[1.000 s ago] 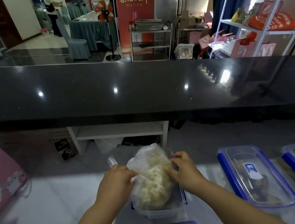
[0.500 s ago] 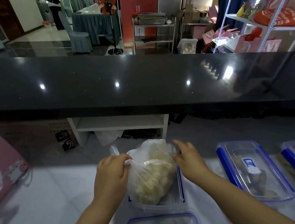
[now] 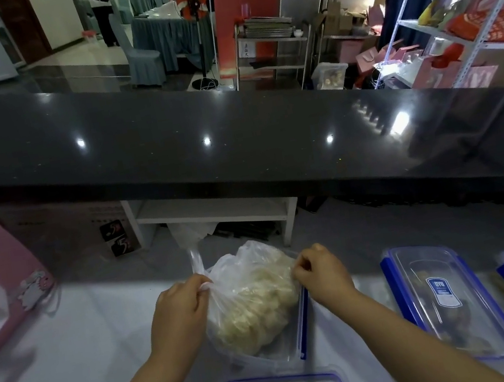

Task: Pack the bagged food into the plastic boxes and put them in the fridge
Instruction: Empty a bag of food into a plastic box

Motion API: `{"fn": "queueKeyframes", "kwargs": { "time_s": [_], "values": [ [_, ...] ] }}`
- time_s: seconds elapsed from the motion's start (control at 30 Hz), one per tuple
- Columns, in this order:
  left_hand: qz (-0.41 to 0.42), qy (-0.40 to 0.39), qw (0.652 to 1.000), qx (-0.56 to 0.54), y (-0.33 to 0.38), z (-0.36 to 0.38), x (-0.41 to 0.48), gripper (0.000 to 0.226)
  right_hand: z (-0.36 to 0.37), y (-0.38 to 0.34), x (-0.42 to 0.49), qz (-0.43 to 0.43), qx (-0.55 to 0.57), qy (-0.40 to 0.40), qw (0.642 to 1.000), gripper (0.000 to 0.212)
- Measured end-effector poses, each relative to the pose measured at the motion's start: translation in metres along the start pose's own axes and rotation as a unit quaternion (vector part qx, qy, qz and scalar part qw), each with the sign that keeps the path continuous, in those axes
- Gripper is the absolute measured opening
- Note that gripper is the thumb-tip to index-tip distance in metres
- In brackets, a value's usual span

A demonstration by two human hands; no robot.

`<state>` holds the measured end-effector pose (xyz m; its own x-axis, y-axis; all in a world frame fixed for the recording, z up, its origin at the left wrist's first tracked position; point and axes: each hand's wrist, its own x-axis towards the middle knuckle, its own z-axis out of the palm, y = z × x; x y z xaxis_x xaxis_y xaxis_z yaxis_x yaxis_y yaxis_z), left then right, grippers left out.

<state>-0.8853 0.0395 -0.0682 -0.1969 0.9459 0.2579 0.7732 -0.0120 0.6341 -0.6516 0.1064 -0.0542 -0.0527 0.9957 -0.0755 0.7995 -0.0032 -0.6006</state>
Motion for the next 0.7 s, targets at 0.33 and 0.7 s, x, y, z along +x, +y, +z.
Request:
{"fn": "queueKeyframes", "kwargs": {
  "time_s": [0.33, 0.7],
  "values": [
    [0.037, -0.072, 0.993, -0.085, 0.018, 0.003, 0.002, 0.041, -0.02, -0.014, -0.001, 0.076, 0.265, 0.07, 0.959, 0.009],
    [-0.021, -0.066, 0.927, -0.368, 0.055, -0.006, -0.008, 0.03, -0.051, -0.033, 0.009, -0.039, 0.209, 0.177, 0.961, 0.015]
  ]
}}
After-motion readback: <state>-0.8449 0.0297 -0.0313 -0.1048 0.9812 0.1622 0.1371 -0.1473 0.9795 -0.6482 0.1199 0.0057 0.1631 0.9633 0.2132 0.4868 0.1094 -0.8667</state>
